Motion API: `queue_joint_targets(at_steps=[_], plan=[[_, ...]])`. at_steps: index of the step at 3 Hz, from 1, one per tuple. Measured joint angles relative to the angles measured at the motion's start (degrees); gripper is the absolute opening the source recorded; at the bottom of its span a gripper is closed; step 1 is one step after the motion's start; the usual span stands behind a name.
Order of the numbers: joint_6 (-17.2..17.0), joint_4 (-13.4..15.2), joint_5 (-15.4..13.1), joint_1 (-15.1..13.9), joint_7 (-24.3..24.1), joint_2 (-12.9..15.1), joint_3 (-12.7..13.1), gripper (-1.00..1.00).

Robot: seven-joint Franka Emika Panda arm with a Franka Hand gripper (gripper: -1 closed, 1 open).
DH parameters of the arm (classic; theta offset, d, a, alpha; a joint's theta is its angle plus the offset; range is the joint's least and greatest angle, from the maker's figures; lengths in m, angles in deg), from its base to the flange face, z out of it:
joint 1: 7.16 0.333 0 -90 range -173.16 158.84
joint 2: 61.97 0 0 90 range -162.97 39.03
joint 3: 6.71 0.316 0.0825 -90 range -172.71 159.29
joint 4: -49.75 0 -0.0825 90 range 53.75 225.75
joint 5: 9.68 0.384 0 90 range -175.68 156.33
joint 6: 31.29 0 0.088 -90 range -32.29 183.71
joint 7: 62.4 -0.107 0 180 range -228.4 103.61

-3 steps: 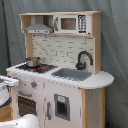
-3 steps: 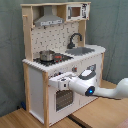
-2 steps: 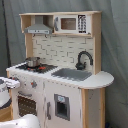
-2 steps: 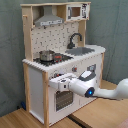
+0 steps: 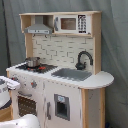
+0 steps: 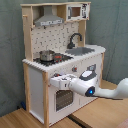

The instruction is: Play with the kitchen

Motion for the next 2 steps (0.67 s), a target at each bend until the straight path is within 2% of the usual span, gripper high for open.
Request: queue_joint_targets(at_steps=[2], plan=[[1.8,0.6,5.7,-0.1,-10.9,1.2,0.5,-1.0]])
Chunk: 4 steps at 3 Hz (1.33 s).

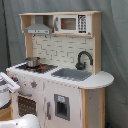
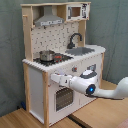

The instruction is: Play with the kitchen

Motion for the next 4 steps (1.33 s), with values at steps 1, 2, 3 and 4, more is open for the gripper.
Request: queue_joint_targets(at_steps=[1,2,3,4], plan=[[1.6,0.6,3.0,0.0,-4.6,0.6,0.2,-1.0],[3.8,1.4,5.7,-0.1,-10.0,1.1,0.4,-1.0],[6.2,2.2,6.8,-0.2,-15.8,1.3,0.4,-1.0],[8.6,2.8,7.0,-0.3,-21.2,1.6,0.4,-1.0]])
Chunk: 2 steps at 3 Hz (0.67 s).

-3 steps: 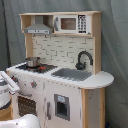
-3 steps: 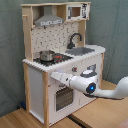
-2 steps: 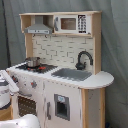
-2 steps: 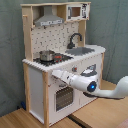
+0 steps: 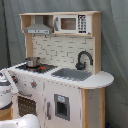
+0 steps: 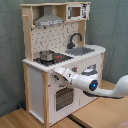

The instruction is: Play with the kitchen

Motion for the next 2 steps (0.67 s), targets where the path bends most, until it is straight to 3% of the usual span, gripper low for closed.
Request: queue_joint_targets(at_steps=[1,2], plan=[[2.7,0.8,0.0,-0.2,-5.3,0.1,-0.1,-1.0],[5.1,0.5,-0.1,-1.0,-6.1,0.1,0.0,-1.0]])
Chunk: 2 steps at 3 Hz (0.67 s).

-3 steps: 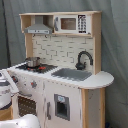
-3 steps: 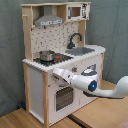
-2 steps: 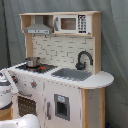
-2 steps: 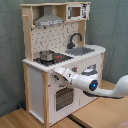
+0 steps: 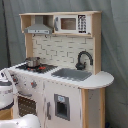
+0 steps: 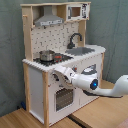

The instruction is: Play with the kitchen

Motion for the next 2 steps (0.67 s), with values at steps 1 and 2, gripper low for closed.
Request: queue_joint_targets(at_steps=[1,2], plan=[[0.0,-0.3,0.0,-0.1,0.0,0.0,0.1,1.0],[-6.1,-0.9,-0.1,4.4,3.7,-0.1,-0.3,1.0]])
